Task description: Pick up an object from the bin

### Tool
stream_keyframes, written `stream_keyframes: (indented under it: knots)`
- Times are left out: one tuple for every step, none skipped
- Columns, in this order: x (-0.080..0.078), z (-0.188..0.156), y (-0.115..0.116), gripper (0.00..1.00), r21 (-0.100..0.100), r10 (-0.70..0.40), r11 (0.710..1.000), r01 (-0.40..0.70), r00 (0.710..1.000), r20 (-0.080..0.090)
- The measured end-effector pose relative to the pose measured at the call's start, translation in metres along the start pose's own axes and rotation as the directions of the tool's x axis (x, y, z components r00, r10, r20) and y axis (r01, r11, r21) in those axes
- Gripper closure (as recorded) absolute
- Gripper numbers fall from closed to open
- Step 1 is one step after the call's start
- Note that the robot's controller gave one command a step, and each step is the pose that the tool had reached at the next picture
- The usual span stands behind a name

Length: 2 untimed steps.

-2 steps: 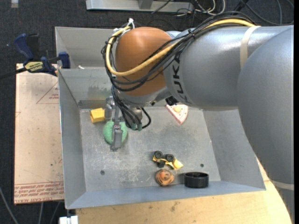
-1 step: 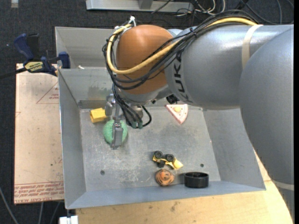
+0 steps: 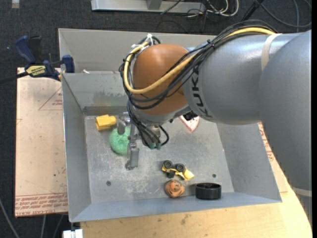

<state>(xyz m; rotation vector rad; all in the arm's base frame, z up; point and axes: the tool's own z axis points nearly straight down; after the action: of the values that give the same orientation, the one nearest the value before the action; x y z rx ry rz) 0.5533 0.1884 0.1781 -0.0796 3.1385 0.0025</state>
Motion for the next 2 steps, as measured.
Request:
stream_keyframes:
  knots:
    - [0.004,0.008,-0.005,0.0,0.002,-0.031,1.0,0.031,1.0,-0.006]
    - [-0.041,0.064,0.01,0.0,-0.001,-0.146,0.989,0.146,0.989,0.01]
